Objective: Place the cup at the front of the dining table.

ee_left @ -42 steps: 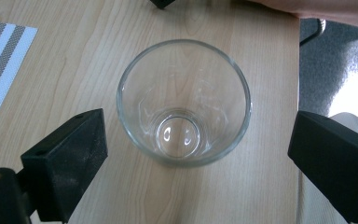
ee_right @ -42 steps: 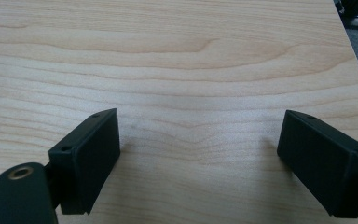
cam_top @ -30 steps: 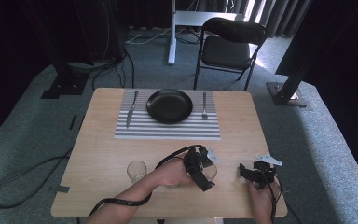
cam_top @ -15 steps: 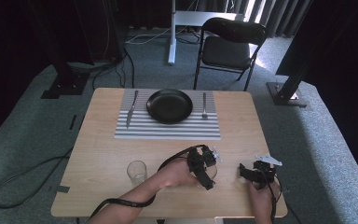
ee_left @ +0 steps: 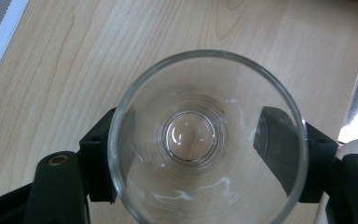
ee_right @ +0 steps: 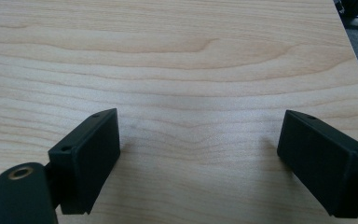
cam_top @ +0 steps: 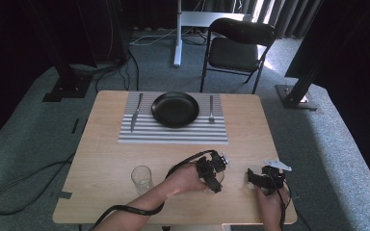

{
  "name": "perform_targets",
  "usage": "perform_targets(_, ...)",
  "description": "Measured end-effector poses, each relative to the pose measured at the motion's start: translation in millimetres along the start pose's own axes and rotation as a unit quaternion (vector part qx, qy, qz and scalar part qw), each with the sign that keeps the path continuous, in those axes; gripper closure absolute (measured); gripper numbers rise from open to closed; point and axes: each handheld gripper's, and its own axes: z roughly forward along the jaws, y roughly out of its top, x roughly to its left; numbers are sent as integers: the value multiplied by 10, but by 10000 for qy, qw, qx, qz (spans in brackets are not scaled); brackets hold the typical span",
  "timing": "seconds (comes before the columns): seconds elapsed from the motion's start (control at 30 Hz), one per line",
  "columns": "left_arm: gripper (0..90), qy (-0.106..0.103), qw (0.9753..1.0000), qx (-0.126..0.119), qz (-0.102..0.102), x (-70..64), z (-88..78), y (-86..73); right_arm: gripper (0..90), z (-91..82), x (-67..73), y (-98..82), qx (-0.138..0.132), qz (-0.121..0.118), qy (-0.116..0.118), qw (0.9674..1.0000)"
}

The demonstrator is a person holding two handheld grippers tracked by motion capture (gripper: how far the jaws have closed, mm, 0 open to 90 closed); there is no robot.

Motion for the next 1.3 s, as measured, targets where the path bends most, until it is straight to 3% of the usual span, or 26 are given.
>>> perform_targets(0.47,295,79,10000,-1,-16,66,-15,18,125,0,1,0,1,1,-1,10000)
perform_targets(0.57,295,49,10000,-60,-48,99,-52,31,125,0,0,0,1,-5,-2,10000)
perform_targets(0.9,295,231,9995,-143,-162,252,-155,49,125,0,-1,0,1,-11,-5,10000)
perform_targets(1.3,295,331,9976,-155,-586,548,-215,-65,125,1,-1,0,-5,-10,-7,10000)
